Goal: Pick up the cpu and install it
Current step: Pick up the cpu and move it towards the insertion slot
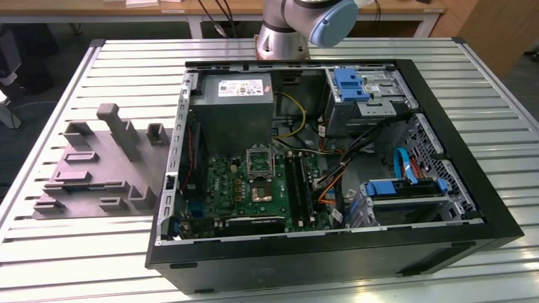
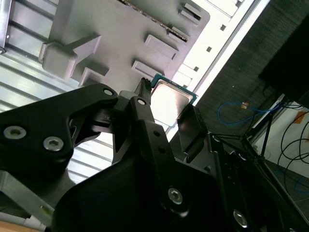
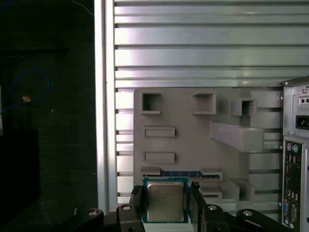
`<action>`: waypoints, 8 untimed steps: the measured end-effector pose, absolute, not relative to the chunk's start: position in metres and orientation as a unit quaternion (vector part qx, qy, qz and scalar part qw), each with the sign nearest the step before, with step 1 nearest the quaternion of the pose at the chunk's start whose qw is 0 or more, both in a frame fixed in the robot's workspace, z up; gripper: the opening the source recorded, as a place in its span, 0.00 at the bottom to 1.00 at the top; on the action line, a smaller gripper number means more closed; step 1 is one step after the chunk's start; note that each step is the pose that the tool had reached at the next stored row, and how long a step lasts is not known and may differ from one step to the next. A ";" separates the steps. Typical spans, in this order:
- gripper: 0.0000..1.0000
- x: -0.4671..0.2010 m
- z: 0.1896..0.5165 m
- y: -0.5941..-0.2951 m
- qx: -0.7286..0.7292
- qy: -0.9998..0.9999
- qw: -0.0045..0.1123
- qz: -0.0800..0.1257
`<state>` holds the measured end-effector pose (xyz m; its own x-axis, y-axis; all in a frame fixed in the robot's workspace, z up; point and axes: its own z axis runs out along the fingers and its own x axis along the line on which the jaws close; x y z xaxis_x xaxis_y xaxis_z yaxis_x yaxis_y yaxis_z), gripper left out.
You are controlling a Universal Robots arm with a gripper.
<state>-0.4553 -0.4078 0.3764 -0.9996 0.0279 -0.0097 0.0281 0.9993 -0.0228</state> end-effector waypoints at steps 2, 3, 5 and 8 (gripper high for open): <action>0.47 -0.455 0.379 -0.408 0.014 1.000 0.005 -0.012; 0.47 -0.455 0.380 -0.408 0.014 1.000 0.005 -0.012; 0.47 -0.455 0.382 -0.408 0.014 1.000 0.005 -0.012; 0.47 -0.455 0.384 -0.408 0.014 1.000 0.005 -0.012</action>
<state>-0.4554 -0.4078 0.3840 -0.9996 0.0279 -0.0099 0.0281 0.9993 -0.0243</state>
